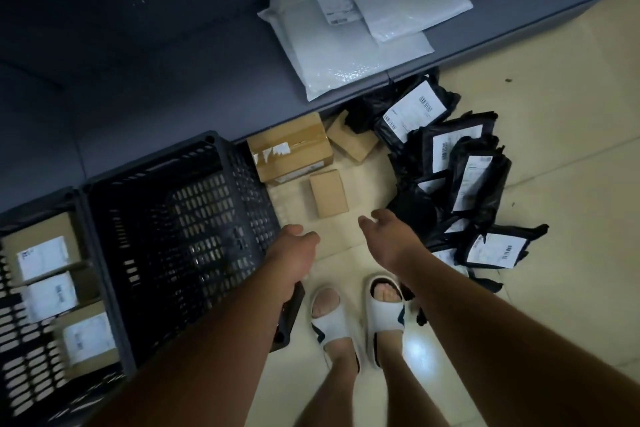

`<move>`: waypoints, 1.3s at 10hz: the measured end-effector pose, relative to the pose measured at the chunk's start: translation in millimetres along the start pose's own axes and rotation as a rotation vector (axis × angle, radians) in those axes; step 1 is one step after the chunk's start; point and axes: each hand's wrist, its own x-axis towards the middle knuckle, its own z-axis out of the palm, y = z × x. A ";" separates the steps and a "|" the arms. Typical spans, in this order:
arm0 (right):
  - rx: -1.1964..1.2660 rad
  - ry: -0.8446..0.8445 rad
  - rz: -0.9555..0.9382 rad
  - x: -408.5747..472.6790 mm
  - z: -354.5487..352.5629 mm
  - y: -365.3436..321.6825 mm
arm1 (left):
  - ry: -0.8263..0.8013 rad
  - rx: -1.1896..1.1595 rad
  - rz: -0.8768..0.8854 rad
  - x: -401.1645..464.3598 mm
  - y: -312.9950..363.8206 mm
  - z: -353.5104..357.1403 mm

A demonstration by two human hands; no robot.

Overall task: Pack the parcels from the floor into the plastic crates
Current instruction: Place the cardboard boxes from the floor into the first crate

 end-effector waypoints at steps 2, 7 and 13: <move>0.058 0.049 -0.025 58.3 18.5 0.0 | 0.031 -0.052 -0.017 60.7 -2.9 18.8; 0.144 -0.063 -0.011 219.7 82.5 48.2 | 0.067 -0.029 -0.086 223.2 -29.6 89.0; 0.361 -0.049 0.015 208.4 58.8 29.4 | 0.047 -0.072 0.026 209.1 -9.4 89.9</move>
